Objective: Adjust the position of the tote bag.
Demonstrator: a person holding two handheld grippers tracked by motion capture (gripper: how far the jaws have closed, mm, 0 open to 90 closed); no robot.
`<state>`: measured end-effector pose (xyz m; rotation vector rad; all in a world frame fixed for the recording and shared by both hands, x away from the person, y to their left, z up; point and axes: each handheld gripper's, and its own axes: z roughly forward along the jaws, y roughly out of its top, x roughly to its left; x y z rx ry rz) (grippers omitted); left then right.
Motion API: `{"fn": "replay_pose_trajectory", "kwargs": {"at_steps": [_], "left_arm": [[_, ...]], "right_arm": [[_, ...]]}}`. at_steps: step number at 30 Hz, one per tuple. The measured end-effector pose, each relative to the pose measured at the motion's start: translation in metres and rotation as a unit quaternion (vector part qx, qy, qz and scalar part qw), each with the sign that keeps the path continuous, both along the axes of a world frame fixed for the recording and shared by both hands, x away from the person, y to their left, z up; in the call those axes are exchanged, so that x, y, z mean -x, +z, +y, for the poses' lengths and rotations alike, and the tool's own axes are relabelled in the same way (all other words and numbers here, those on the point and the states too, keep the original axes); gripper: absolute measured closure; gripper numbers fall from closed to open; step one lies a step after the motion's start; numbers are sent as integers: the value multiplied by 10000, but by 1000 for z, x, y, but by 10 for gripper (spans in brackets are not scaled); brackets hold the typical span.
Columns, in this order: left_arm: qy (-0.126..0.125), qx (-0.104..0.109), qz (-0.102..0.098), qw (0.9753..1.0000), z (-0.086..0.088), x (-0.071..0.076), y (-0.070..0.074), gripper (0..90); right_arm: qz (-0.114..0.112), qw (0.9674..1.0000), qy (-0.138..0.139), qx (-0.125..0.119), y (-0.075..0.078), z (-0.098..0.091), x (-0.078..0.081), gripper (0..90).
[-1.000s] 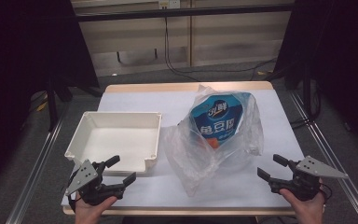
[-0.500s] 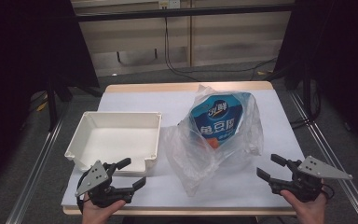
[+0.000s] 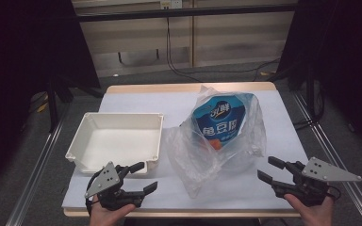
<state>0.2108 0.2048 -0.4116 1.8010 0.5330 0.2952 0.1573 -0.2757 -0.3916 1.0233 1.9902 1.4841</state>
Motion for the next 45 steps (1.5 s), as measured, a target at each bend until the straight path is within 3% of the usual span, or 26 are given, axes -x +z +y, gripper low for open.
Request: {"fn": "replay_pose_trajectory", "kwargs": {"at_steps": [5,9,18,28,32,37,39,43,45], "left_arm": [[-197,20,29,9998,-9,1,3,270],[-354,-50,124,9993,-18,1,5,293],[-650,-180,164,9976,-36,-4,13,359],[-861,-248,227,9957,-57,-7,19,380],[-939,-260,227,9950,-65,-6,22,386],[-1246,-307,160,9916,-88,-5,24,446],[-1276,-303,156,9912,-91,-5,24,453],[-1518,-310,121,9879,-113,-6,28,515],[-1449,-512,50,9881,-126,-7,29,523]], "right_arm": [[-69,9999,117,93,10,2,1,480],[-61,9996,240,118,22,3,-2,590],[-86,9993,332,115,32,4,-19,608],[134,9977,626,224,37,11,-41,570],[154,9974,665,231,36,15,-44,629],[191,9959,851,244,33,18,-47,879],[199,9956,888,217,34,17,-48,888],[149,9956,899,200,39,16,-52,898],[99,9962,854,128,41,15,-55,898]]}}
